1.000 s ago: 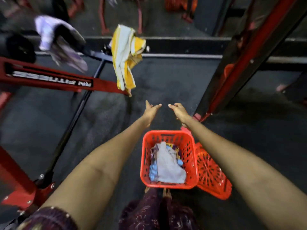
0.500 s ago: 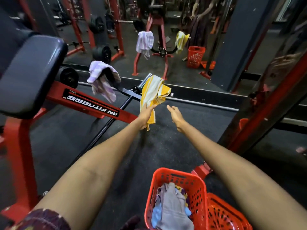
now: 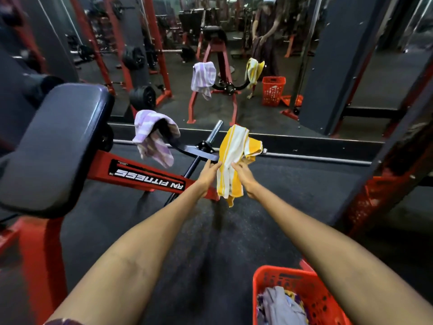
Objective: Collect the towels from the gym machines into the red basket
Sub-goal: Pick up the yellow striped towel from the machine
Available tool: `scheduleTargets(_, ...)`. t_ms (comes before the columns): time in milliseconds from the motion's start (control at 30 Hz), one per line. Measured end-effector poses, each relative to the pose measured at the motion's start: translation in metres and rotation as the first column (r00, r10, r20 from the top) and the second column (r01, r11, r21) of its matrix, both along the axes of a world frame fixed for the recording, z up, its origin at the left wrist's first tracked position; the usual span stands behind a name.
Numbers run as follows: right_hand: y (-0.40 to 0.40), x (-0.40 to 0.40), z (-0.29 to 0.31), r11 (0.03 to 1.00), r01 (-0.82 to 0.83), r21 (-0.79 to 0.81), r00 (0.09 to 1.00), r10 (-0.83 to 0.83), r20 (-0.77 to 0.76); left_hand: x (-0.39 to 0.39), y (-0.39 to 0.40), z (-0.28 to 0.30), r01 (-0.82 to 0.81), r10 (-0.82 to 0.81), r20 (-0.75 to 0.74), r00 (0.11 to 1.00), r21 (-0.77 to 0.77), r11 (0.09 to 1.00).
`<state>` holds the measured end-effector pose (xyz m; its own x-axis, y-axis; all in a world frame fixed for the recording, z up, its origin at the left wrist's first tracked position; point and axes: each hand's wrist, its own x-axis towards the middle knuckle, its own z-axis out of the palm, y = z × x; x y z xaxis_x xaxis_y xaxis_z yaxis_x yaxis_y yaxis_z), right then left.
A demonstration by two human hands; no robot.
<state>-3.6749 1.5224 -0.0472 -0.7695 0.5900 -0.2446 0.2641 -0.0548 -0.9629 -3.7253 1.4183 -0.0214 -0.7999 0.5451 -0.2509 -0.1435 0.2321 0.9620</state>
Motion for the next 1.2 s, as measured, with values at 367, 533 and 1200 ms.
scheduleTargets(367, -0.021, -0.081, -0.028, 0.996, 0.085, 0.016, 0.993, -0.086, 0.085, -0.115, -0.022, -0.022, 0.064, -0.064, 0.015, 0.998, -0.039, 0.997)
scheduleTargets(533, 0.001, -0.104, -0.035, 0.992, 0.124, 0.022, 0.984, -0.125, 0.129, -0.128, 0.001, -0.036, 0.069, -0.069, 0.013, 0.998, -0.042, 0.997)
scheduleTargets(1200, 0.190, -0.271, -0.060, 0.998, 0.066, 0.004, 0.987, -0.066, 0.148, -0.295, 0.210, -0.060, 0.209, -0.218, -0.025, 0.976, -0.188, 0.960)
